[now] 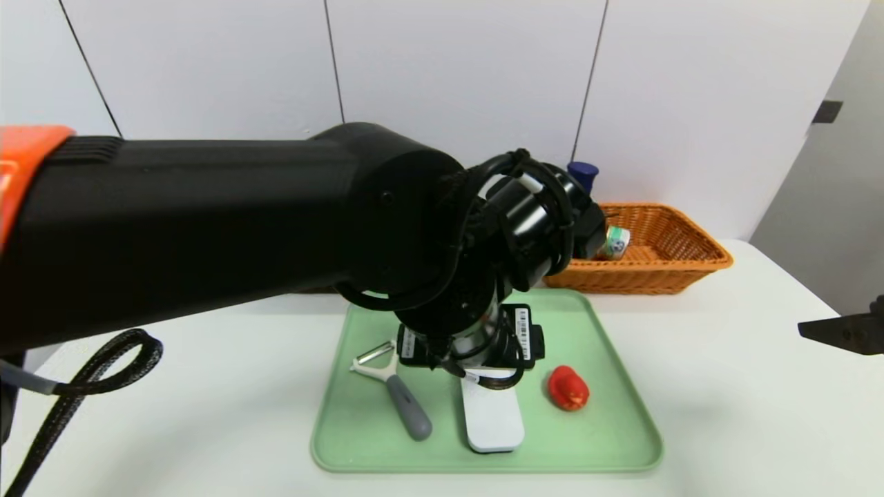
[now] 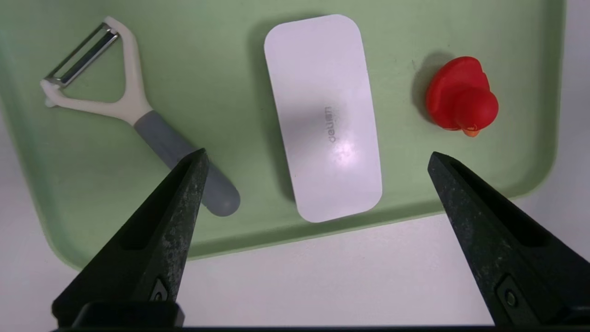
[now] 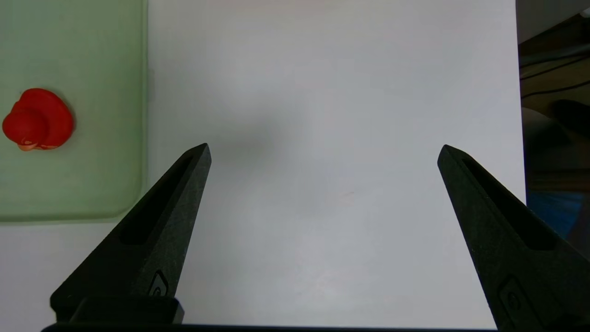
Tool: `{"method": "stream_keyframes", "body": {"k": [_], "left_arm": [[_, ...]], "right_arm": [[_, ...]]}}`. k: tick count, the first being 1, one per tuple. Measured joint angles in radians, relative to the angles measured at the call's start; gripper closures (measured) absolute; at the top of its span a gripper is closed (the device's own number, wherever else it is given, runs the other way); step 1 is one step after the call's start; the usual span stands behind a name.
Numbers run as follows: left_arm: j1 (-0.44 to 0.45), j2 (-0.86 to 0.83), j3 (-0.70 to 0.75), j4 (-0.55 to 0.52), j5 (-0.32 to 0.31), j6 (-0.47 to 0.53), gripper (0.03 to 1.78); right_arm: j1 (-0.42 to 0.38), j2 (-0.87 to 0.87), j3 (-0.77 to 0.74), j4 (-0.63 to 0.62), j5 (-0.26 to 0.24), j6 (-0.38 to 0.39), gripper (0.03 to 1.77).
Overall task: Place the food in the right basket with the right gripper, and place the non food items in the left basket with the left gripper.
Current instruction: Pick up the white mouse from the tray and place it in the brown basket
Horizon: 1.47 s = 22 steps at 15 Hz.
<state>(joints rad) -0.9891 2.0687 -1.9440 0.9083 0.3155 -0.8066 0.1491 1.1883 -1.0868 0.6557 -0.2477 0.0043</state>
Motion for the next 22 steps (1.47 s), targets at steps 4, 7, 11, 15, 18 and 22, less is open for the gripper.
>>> {"method": "stream_keyframes", "body": {"k": [4,7,11,15,18,22], "left_arm": [[0.0,0.058,-0.012,-0.028,-0.001,-0.012,0.12],[0.0,0.087,-0.013,-0.036,0.0,-0.006,0.12],[0.001,0.117,-0.013,-0.027,0.003,0.009,0.12],[0.004,0.143,-0.013,-0.035,0.003,0.013,0.12],[0.006,0.155,-0.013,-0.036,0.003,0.012,0.12],[0.008,0.169,-0.013,-0.037,0.003,0.014,0.12]], "right_arm": [[-0.007,-0.014,0.034,0.0,-0.001,0.029,0.1],[-0.013,-0.017,0.051,-0.001,0.0,0.029,0.1],[-0.016,-0.018,0.059,-0.001,0.002,0.029,0.1],[-0.02,-0.017,0.065,-0.008,0.004,0.029,0.1],[-0.022,-0.016,0.067,-0.014,0.004,0.028,0.1],[-0.022,-0.016,0.067,-0.014,0.005,0.029,0.1]]}}
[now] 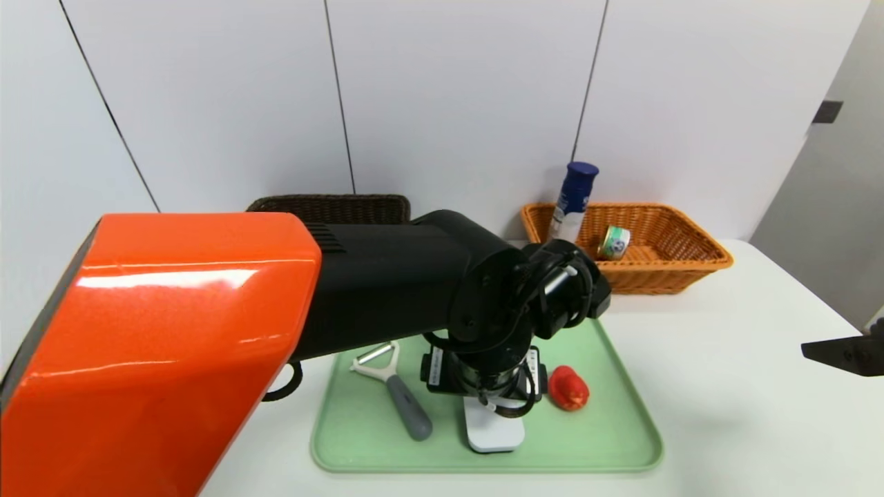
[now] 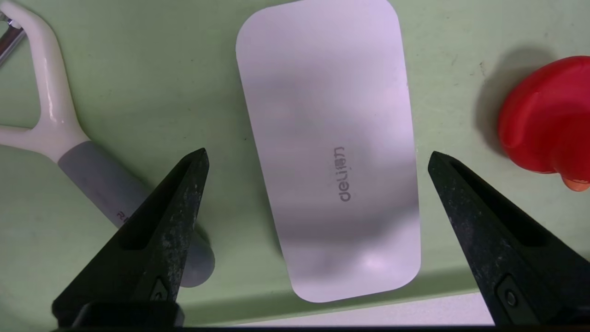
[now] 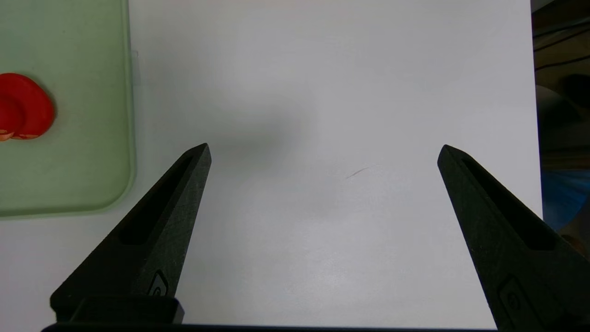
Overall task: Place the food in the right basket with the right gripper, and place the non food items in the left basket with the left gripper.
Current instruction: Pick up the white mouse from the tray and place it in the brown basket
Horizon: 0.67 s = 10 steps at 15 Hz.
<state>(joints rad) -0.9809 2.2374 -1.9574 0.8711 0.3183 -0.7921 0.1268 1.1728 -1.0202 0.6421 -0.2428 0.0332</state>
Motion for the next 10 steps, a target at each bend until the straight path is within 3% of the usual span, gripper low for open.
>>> {"method": "stream_keyframes", "body": {"k": [10], "left_arm": [[0.012,0.018,0.0,-0.025,-0.011,-0.007,0.12]], "right_arm": [[0.0,-0.014,0.006,0.0,-0.001,-0.004,0.1]]}}
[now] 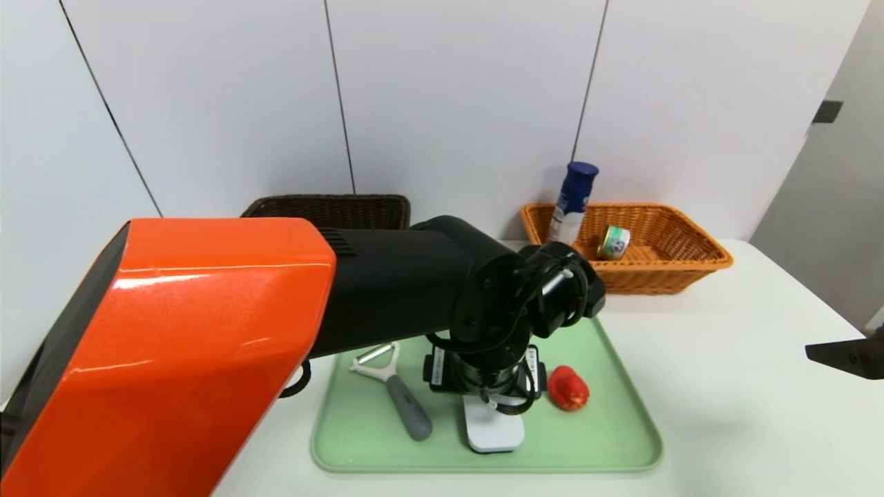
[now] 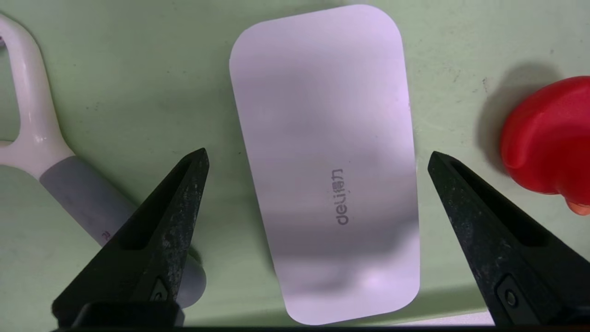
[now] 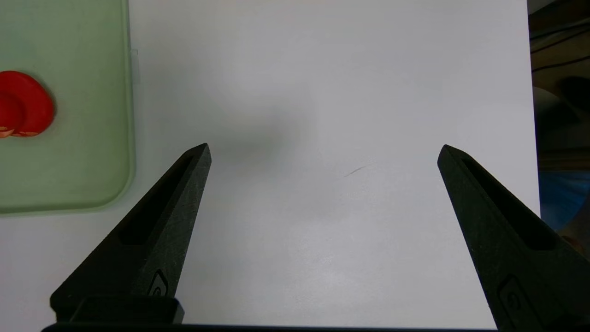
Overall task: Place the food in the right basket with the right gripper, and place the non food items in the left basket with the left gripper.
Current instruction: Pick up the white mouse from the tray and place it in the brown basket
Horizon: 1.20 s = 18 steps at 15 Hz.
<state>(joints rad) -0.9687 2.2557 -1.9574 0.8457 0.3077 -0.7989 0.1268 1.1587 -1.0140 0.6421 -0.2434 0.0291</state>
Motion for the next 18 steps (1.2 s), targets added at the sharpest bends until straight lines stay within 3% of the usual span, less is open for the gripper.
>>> {"method": "stream_keyframes", "body": {"k": [5,6,9,18], "left_arm": [[0.002,0.009,0.0,0.002,-0.014,-0.001,0.13],[0.002,0.011,0.0,0.001,-0.013,-0.002,0.34],[0.003,0.015,0.0,-0.001,-0.02,-0.002,0.77],[0.013,-0.016,0.0,-0.002,-0.017,0.013,0.81]], "right_arm": [[0.0,0.0,0.0,0.0,0.001,0.0,0.1],[0.0,-0.001,0.0,0.0,0.001,0.0,0.1],[0.0,-0.002,0.0,0.0,0.001,0.001,0.1],[0.0,-0.002,0.013,0.0,0.003,0.001,0.1]]}}
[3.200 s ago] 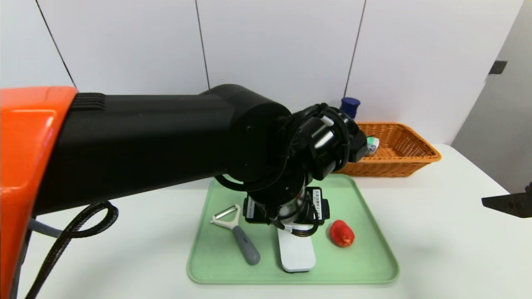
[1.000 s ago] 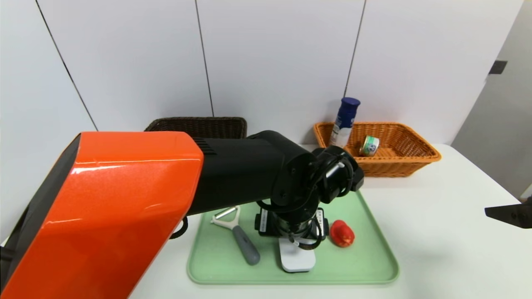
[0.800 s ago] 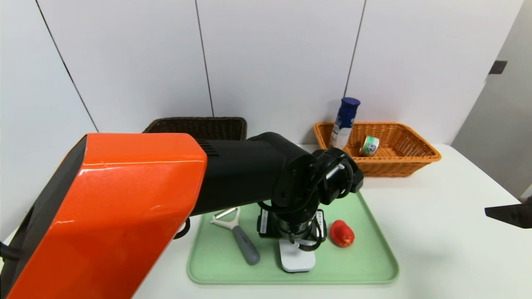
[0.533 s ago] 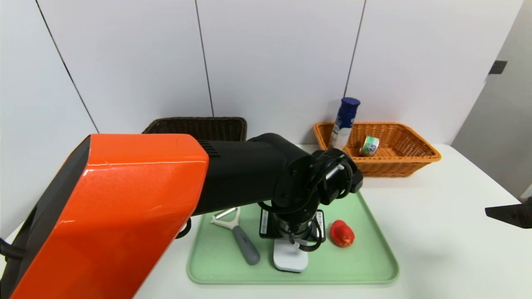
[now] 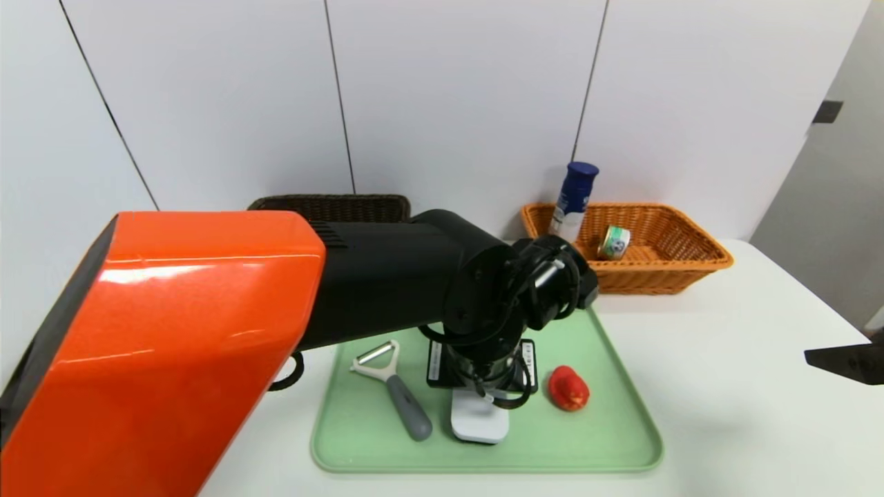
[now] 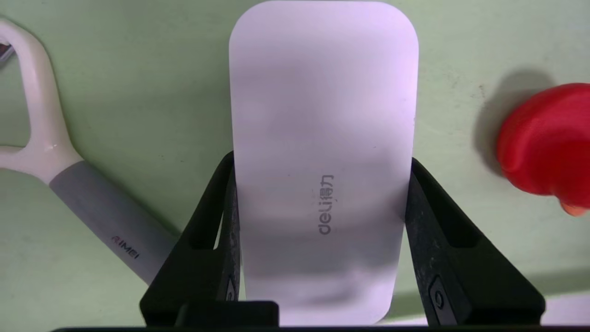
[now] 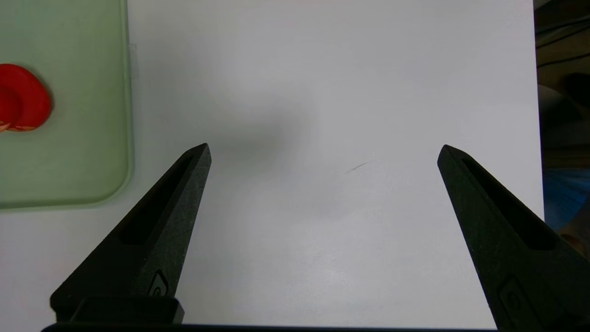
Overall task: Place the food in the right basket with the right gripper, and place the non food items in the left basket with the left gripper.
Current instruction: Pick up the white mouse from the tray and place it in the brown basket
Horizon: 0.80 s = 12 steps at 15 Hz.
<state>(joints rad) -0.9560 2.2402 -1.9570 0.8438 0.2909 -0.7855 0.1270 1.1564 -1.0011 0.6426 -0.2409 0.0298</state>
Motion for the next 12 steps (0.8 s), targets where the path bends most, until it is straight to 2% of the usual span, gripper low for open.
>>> {"method": "stream_keyframes", "body": {"k": [7,12], "left_arm": [[0.0,-0.09,0.0,0.0,0.0,0.061,0.81],[0.03,-0.223,0.0,-0.009,0.001,0.19,0.81]], "right_arm": [[0.001,0.0,0.003,0.0,-0.002,-0.003,0.1],[0.001,0.0,0.003,0.0,-0.005,-0.004,0.1]]}}
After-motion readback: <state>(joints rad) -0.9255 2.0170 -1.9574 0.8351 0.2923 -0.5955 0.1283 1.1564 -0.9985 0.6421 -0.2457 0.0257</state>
